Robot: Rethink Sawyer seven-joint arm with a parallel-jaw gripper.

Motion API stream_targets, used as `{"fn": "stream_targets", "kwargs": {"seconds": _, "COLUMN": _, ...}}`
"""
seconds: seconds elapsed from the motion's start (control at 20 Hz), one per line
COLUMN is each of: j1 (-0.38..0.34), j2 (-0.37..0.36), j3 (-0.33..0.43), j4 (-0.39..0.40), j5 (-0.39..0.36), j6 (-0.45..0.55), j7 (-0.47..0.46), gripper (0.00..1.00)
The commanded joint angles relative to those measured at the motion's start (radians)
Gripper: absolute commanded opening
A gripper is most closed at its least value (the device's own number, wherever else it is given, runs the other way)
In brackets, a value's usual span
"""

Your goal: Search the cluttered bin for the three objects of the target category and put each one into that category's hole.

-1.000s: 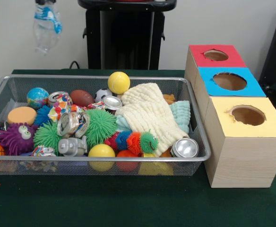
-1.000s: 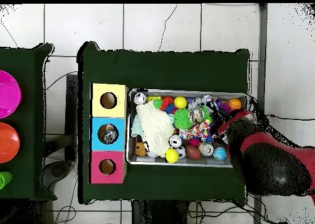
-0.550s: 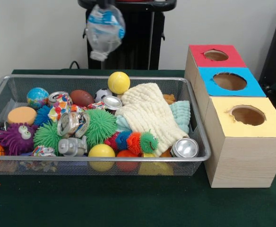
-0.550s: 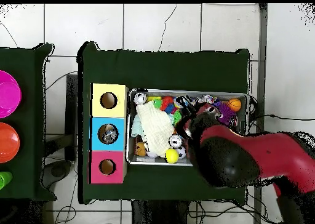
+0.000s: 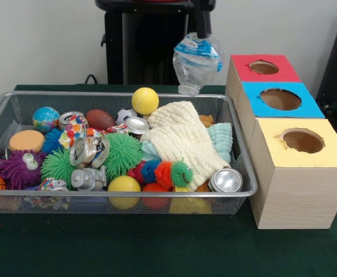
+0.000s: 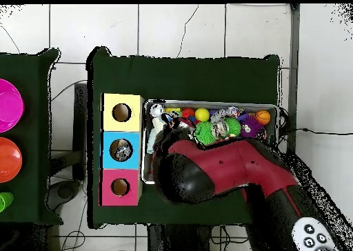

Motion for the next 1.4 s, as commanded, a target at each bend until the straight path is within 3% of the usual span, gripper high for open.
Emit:
{"fn": "stream_targets", "kwargs": {"seconds": 0.05, "j1": 0.072, "j2": 0.008, "j3": -0.224, "j4": 0.058, "j5": -0.037, "j6": -0.055, "j7": 0.336, "gripper": 0.0}}
{"fn": "stream_targets", "kwargs": {"seconds": 0.55, "j1": 0.186, "j2": -0.006, "j3": -0.342, "j4": 0.059, "j5": 0.038, "j6": -0.106, "j7": 0.339, "gripper": 0.0}}
{"fn": "stream_targets", "kwargs": {"seconds": 0.75, "j1": 0.243, "j2": -0.007, "j3": -0.387, "j4": 0.108, "j5": 0.058, "j6": -0.242, "j7": 0.387, "gripper": 0.0}}
{"fn": "stream_targets", "kwargs": {"seconds": 1.05, "j1": 0.247, "j2": -0.028, "j3": -0.334, "j4": 0.143, "j5": 0.203, "j6": -0.232, "j7": 0.4, "gripper": 0.0}}
{"fn": "stream_targets", "kwargs": {"seconds": 1.4, "j1": 0.135, "j2": -0.002, "j3": -0.19, "j4": 0.191, "j5": 0.327, "j6": -0.214, "j7": 0.331, "gripper": 0.0}}
